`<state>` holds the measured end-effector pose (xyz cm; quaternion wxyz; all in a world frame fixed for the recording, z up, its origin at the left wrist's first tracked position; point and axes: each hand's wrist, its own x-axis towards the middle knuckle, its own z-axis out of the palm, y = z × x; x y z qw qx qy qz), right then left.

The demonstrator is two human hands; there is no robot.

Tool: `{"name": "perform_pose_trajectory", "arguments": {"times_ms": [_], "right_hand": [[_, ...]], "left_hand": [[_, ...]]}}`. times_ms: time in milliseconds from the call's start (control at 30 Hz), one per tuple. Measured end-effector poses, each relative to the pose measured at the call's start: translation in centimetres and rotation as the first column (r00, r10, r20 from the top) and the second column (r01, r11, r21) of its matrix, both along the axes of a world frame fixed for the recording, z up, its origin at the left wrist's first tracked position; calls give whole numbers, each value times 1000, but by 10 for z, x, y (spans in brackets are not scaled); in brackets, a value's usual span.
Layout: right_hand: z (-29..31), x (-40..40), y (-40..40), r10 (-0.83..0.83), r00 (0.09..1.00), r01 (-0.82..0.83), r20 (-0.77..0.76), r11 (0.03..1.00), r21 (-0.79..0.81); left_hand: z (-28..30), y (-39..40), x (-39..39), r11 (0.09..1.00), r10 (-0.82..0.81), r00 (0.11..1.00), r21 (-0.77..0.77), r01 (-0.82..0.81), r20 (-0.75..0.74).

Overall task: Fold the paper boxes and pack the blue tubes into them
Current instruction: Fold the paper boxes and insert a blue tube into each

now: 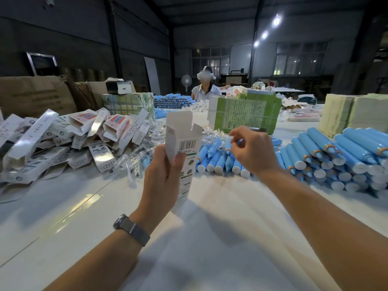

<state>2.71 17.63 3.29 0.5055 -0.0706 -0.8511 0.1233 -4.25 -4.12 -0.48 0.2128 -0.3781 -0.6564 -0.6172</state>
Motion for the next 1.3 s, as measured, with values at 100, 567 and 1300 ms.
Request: {"name": "perform_pose_trajectory", "arguments": {"times_ms": [100, 567, 1300], "right_hand": [[32, 9, -11, 60, 988, -66, -144, 997, -41], [112, 55, -59, 347, 643, -731, -683, 543, -413], [72, 30, -90, 372, 859, -434, -352, 893, -117]], "left_hand": [[2, -5, -6, 998, 58, 995, -20, -60, -81], [-2, -10, -21, 963, 187, 947, -140, -229, -262], [-1, -4, -2, 984, 108, 965, -111, -137, -238]]}}
